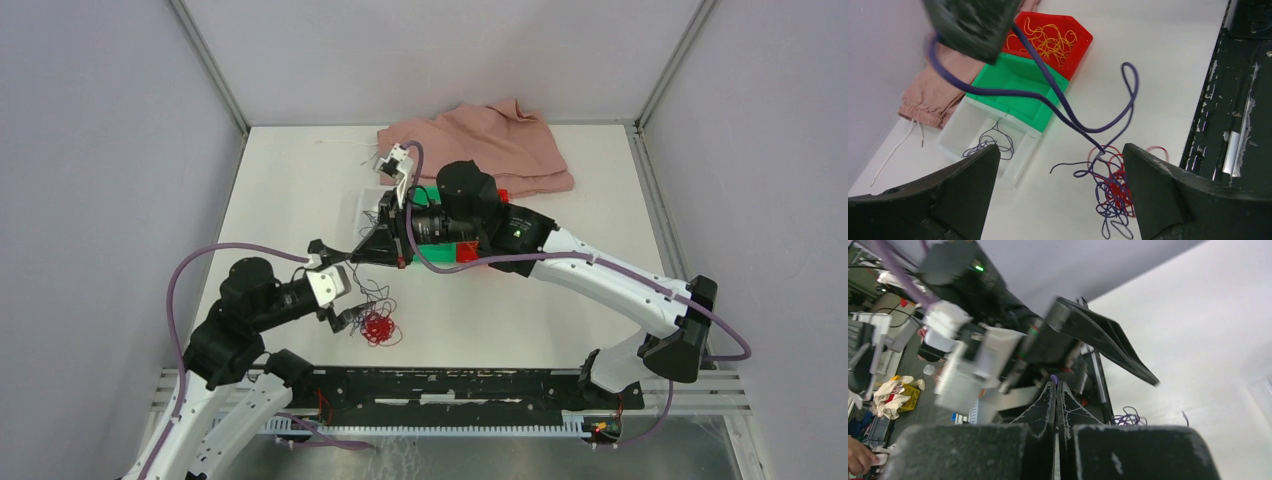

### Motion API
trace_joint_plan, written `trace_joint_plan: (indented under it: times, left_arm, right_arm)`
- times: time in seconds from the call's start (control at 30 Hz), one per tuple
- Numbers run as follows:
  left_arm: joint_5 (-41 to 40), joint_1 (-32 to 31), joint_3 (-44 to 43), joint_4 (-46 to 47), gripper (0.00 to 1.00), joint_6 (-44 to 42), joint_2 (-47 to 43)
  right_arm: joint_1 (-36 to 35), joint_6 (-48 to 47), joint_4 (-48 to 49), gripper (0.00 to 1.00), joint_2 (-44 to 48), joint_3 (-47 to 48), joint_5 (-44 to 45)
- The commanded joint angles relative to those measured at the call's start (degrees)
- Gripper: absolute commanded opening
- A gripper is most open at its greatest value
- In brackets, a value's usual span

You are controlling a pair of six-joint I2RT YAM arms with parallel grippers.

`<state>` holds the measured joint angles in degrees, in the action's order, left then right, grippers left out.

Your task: Untangle the cables

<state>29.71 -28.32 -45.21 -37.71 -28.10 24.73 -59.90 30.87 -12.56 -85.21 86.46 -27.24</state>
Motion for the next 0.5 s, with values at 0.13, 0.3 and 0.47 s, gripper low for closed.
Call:
trace_joint_plan:
  times: [0.13, 0.3, 0.47]
  left_arm:
    - [5.07, 0.18, -0.07, 4.57, 0.94, 3.14, 1.09]
    - [9.44, 0.17, -2.14, 3.55, 0.61, 2.55, 2.53]
    - [10.0, 0.12, -5.09, 1.08, 0.04, 1.78, 4.24]
  right_arm:
    - [-1.96, 1.85, 6.14, 0.0, -0.58, 6.96, -1.46]
    - [-2.07, 1.5, 6.22, 0.0, -1.09, 6.13, -0.43]
    - [-2.11, 0.37, 6.55, 0.01, 0.2, 3.02, 2.5]
